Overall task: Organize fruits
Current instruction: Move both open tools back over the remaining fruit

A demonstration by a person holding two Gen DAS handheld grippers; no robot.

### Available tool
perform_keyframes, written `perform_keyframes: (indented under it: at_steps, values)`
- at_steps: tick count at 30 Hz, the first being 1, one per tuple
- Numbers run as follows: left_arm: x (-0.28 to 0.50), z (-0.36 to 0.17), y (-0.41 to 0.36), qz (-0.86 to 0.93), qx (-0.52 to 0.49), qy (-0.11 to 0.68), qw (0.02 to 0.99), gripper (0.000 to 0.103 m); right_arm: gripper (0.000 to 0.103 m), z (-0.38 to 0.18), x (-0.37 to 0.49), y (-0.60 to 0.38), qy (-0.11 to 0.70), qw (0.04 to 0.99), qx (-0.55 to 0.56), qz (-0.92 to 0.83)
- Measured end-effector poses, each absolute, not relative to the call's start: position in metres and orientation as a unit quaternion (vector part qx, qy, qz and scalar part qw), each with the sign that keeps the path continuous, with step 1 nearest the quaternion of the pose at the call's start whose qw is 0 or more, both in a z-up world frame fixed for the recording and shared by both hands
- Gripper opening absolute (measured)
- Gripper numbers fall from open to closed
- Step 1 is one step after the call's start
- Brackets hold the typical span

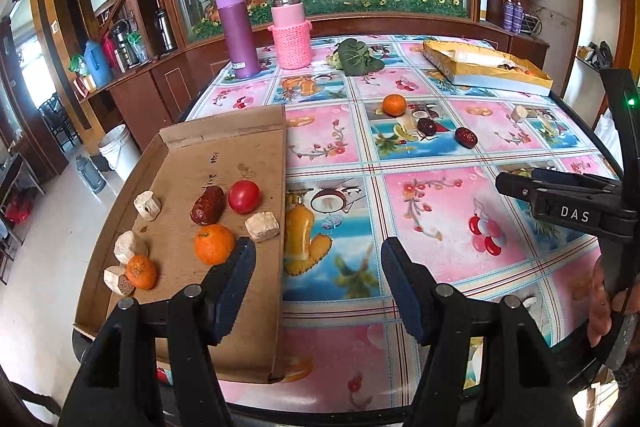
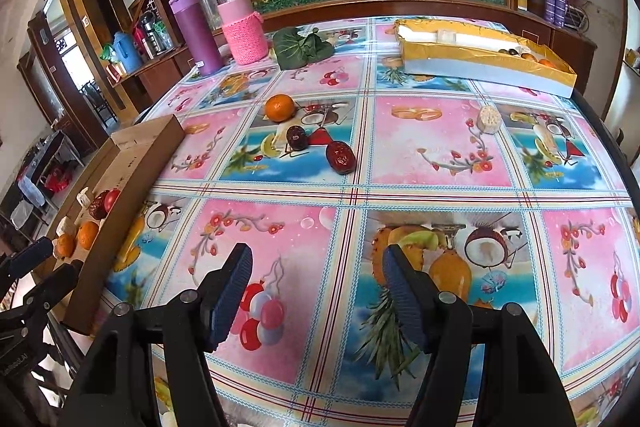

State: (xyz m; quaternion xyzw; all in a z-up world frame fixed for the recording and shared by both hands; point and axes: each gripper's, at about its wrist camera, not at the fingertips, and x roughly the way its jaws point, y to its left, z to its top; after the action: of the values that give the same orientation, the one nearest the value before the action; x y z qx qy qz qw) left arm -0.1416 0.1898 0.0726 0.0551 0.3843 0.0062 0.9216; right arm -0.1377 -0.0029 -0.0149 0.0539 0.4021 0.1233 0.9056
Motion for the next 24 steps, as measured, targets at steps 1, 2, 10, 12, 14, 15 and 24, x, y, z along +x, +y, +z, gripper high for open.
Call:
perform_keyframes:
  at_steps: [1, 2, 10, 12, 14, 15, 24]
  values:
    - [-0.141, 0.072, 0.189, 0.006, 0.055, 0.385, 0.921, 0.065, 0.073, -0.015, -0.138, -0.002, 0.402, 0.906, 0.054, 0.123]
    - [-0.141, 0.072, 0.188, 0.006, 0.056, 0.386, 0.921, 0.065, 0.073, -0.015, -0.138, -0.003, 0.403, 0.905, 0.054, 0.123]
    - [-0.136, 0.066, 0.185, 0.002, 0.059, 0.395, 0.917, 0.065, 0.073, -0.021, -0.134, -0.006, 0.41, 0.902, 0.06, 0.121]
    - [-0.134, 0.064, 0.184, 0.001, 0.06, 0.398, 0.916, 0.065, 0.073, -0.022, -0.132, -0.007, 0.412, 0.901, 0.061, 0.12]
    - [-0.132, 0.062, 0.183, 0.0, 0.061, 0.4, 0.914, 0.065, 0.073, -0.024, -0.131, -0.008, 0.414, 0.9, 0.061, 0.12]
    - [-0.131, 0.061, 0.183, 0.0, 0.062, 0.401, 0.914, 0.065, 0.073, -0.024, -0.13, -0.008, 0.415, 0.9, 0.06, 0.119]
    - [-0.112, 0.05, 0.184, -0.004, 0.056, 0.42, 0.906, 0.065, 0.073, -0.019, -0.107, -0.005, 0.412, 0.902, 0.042, 0.119]
